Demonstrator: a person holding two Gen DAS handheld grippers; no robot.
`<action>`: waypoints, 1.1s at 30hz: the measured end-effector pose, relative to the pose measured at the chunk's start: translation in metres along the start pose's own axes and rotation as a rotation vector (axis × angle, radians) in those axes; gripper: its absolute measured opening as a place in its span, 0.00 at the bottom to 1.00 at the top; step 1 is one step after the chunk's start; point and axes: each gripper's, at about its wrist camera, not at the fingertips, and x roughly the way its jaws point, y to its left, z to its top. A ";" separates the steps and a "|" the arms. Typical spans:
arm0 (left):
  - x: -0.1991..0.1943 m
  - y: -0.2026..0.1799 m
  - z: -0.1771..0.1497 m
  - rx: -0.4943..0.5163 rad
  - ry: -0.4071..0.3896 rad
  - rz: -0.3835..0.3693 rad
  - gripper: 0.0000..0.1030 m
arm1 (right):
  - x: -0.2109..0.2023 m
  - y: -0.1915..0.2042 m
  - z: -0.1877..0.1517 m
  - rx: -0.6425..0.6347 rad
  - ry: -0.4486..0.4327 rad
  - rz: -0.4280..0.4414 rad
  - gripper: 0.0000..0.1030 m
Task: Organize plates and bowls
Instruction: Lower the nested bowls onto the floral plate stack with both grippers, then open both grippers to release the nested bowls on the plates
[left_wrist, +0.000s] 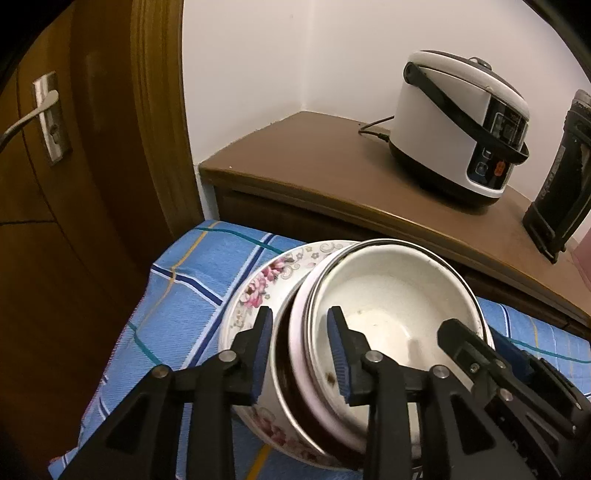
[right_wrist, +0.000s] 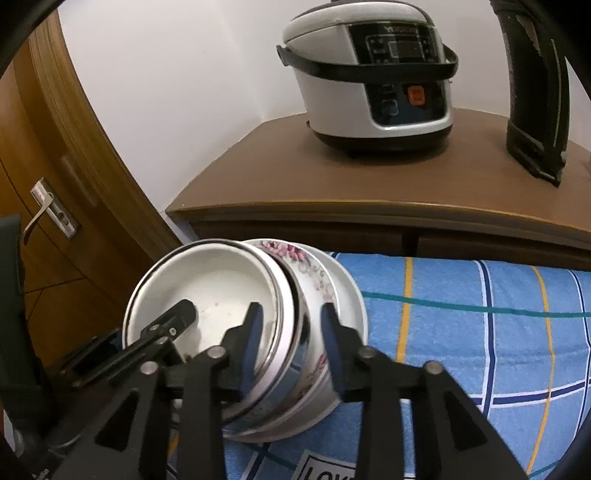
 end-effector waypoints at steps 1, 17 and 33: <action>-0.002 0.000 0.000 0.001 -0.006 0.008 0.40 | -0.002 -0.001 0.000 0.000 -0.005 -0.003 0.39; -0.007 0.000 0.001 0.000 -0.005 0.046 0.57 | -0.024 -0.001 0.000 0.005 -0.050 -0.029 0.40; 0.000 -0.003 -0.005 0.035 0.041 0.045 0.58 | -0.036 -0.003 -0.002 0.024 -0.086 -0.022 0.44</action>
